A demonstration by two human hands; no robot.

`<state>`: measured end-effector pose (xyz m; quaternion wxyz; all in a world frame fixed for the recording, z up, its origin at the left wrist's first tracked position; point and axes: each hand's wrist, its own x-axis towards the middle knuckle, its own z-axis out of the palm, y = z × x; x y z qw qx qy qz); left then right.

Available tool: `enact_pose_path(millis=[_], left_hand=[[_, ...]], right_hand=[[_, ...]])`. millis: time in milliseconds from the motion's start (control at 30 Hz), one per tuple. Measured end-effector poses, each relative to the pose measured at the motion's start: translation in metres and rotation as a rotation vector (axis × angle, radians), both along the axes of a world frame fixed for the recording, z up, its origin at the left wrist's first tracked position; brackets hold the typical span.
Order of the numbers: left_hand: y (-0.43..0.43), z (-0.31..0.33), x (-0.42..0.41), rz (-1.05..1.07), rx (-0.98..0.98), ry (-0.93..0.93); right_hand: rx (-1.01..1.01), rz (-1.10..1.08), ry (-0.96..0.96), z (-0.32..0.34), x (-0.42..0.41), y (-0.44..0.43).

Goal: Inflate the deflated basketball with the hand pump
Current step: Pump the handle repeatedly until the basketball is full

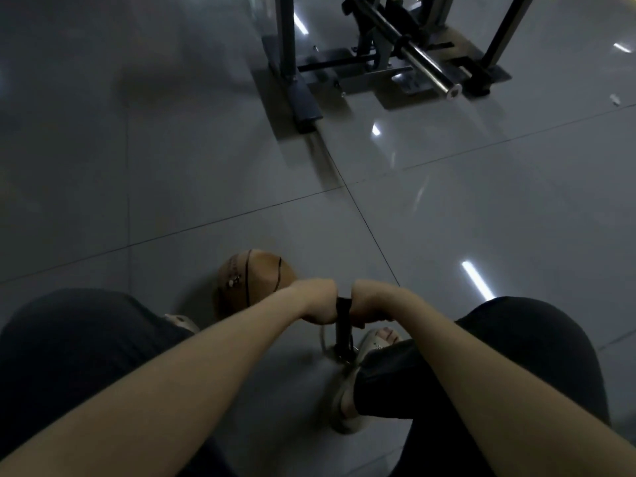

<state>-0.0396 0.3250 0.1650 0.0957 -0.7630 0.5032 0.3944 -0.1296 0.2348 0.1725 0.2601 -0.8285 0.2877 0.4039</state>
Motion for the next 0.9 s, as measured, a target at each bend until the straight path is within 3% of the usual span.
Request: enact_pose_path(millis=[200,400,533,633,800,900], left_hand=[[0.013,-0.04,-0.026,-0.029,0.039,0.006],[0.024,-0.047,-0.043,-0.001,-0.059,-0.001],[0.043,-0.043,-0.046,-0.019,0.09,0.057],[0.038,-0.023,-0.028,-0.027,0.122,0.085],[-0.009,0.061,0.021,0.106,-0.076,0.126],[-0.024,0.083,0.03,0.132,-0.128,0.104]], right_hand=[[0.023,0.021,0.036,-0.055,-0.024,0.01],[0.019,0.032,0.07,-0.062,-0.034,0.016],[0.107,0.062,0.126,-0.07,-0.037,0.035],[0.072,0.096,0.068,-0.034,-0.027,0.029],[0.032,-0.047,-0.085,0.072,0.004,-0.023],[0.017,-0.079,-0.127,0.085,0.015,-0.037]])
